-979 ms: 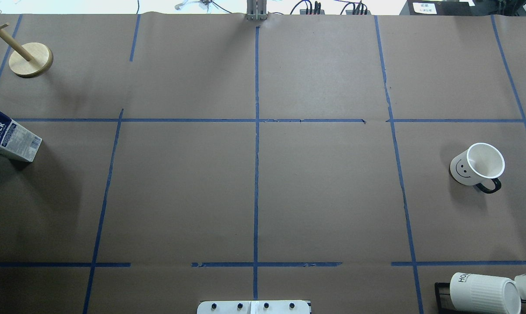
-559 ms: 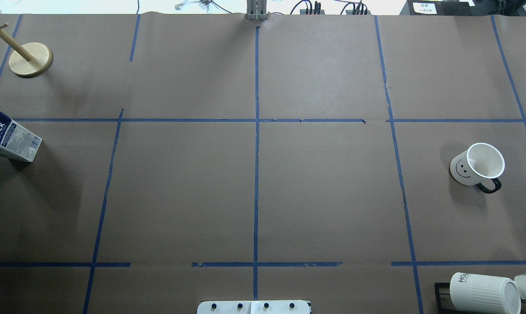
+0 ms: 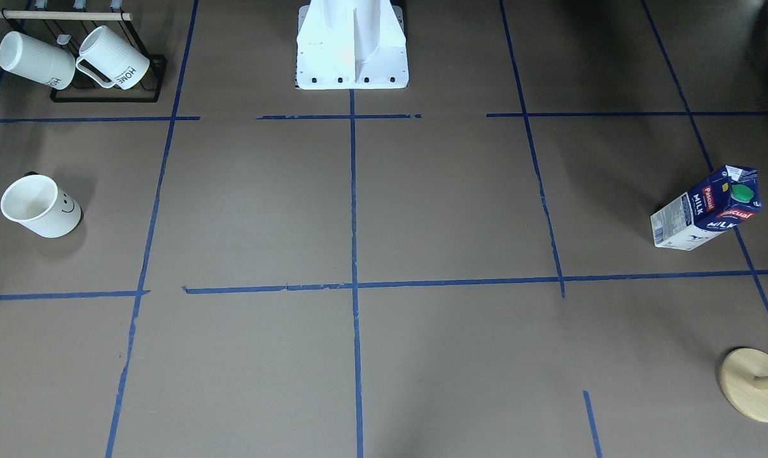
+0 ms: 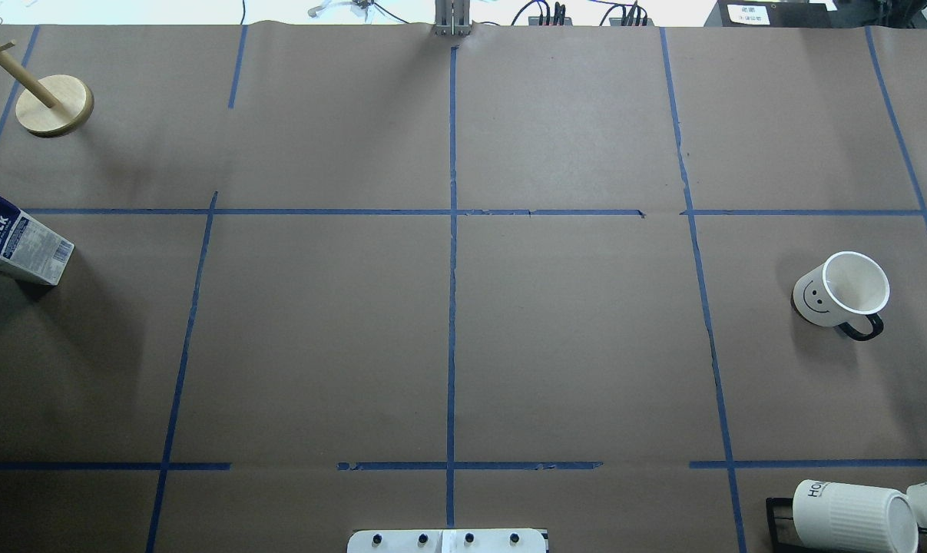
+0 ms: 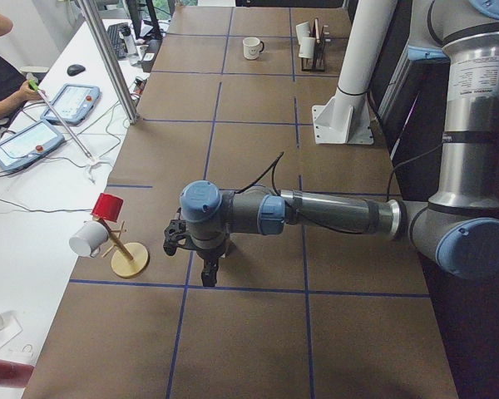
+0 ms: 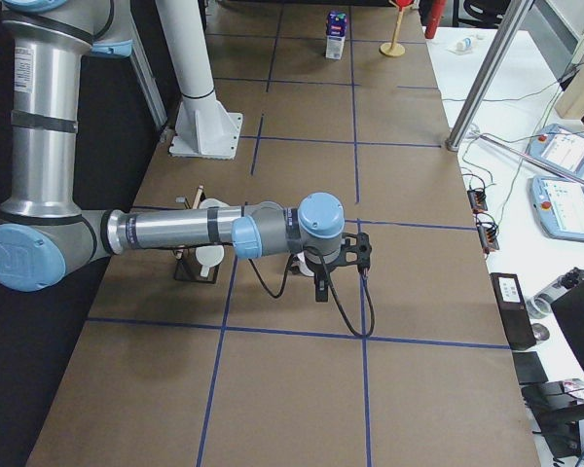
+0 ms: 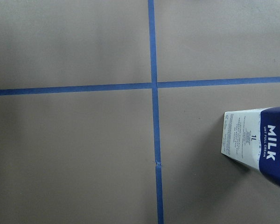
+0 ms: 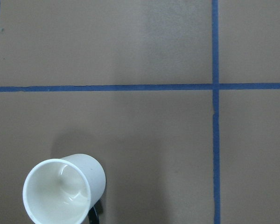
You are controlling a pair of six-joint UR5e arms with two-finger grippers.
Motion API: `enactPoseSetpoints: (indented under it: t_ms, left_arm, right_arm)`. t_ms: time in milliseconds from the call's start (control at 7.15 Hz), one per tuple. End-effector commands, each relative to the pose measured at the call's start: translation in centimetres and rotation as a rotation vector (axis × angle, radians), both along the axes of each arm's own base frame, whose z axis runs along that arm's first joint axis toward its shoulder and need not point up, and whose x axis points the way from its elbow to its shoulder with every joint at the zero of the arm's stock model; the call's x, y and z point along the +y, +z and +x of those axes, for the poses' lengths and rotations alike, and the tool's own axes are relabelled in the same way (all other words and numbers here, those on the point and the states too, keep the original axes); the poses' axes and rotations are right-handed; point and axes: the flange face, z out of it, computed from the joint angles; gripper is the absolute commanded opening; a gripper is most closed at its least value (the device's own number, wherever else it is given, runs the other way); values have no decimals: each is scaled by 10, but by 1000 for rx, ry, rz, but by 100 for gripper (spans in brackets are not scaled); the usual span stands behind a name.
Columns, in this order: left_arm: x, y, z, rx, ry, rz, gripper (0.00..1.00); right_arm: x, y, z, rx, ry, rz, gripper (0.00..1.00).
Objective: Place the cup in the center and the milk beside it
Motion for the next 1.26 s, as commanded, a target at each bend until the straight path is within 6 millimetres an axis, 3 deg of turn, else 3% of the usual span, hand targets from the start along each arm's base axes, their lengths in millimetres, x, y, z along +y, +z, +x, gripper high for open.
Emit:
enactPoseSetpoints:
  t_ms: [0,420,839,1119]
  left_arm:
    - [1,-3,0,-1,1,5,100]
    - [0,-6,0,-1,1,10,100]
    - [0,-6,0,-1,1,12,100]
    - [0,-6,0,-1,1,12,100]
  right_arm:
    - [8,-9,-43,13,48,17,100]
    - [18,-6,-120,57,29,-28,100]
    - [17,20,-153,84,-34,-52,100]
    - [2,36,-172,96,-56,-73,100]
